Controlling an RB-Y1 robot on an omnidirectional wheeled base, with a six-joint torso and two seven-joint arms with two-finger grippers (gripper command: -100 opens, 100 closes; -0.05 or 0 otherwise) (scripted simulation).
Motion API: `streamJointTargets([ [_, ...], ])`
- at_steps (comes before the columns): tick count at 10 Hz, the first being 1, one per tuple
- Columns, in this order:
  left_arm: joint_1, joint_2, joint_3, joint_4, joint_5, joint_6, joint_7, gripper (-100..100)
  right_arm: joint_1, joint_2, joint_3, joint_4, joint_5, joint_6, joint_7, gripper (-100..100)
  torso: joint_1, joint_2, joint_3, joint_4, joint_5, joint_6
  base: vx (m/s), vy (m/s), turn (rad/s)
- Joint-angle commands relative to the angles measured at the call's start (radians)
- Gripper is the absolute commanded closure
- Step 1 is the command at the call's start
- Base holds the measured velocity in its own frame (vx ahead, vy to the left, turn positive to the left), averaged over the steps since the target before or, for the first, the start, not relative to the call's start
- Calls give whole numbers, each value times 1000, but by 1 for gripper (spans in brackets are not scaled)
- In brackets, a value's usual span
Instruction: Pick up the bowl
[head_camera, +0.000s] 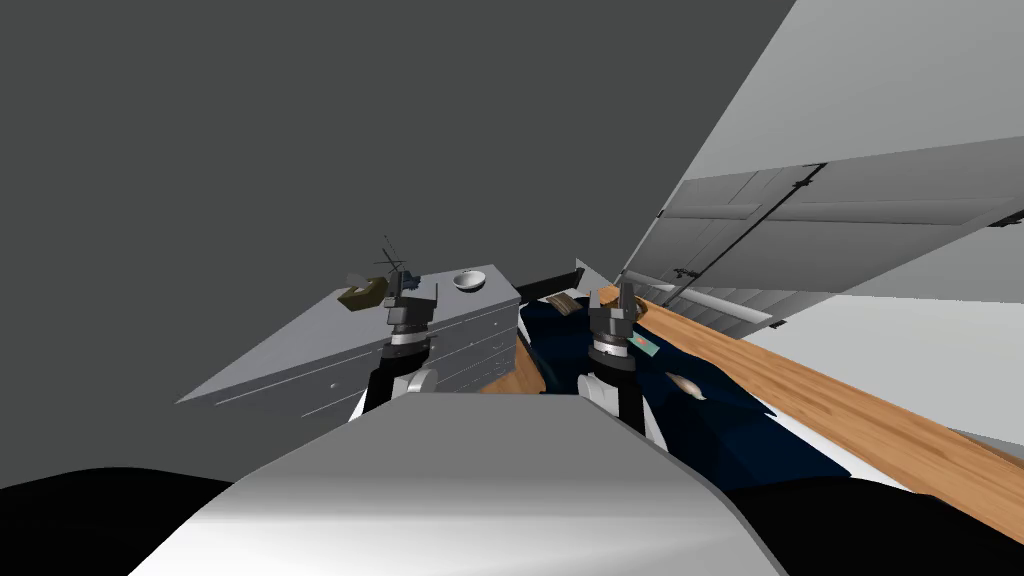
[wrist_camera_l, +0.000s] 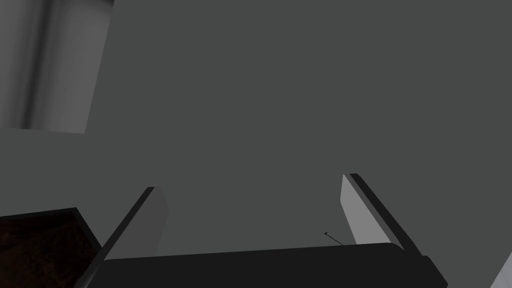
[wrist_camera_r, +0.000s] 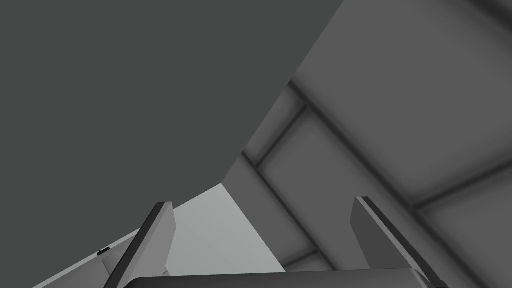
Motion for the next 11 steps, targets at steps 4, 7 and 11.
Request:
streamJointTargets([
  [4,-48,92,30,12,82,107,16,-100,0,0,0,0,0,0,0,0,0,5,3,1,0,0,-74,-2,10],
  [7,-84,148,54,20,148,181,31,-100,0,0,0,0,0,0,0,0,0,4,3,1,0,0,-70,-6,5],
  [11,-127,213,84,30,229,279,50,-100,0,0,0,0,0,0,0,0,1,4,3,1,0,0,-74,5,1],
])
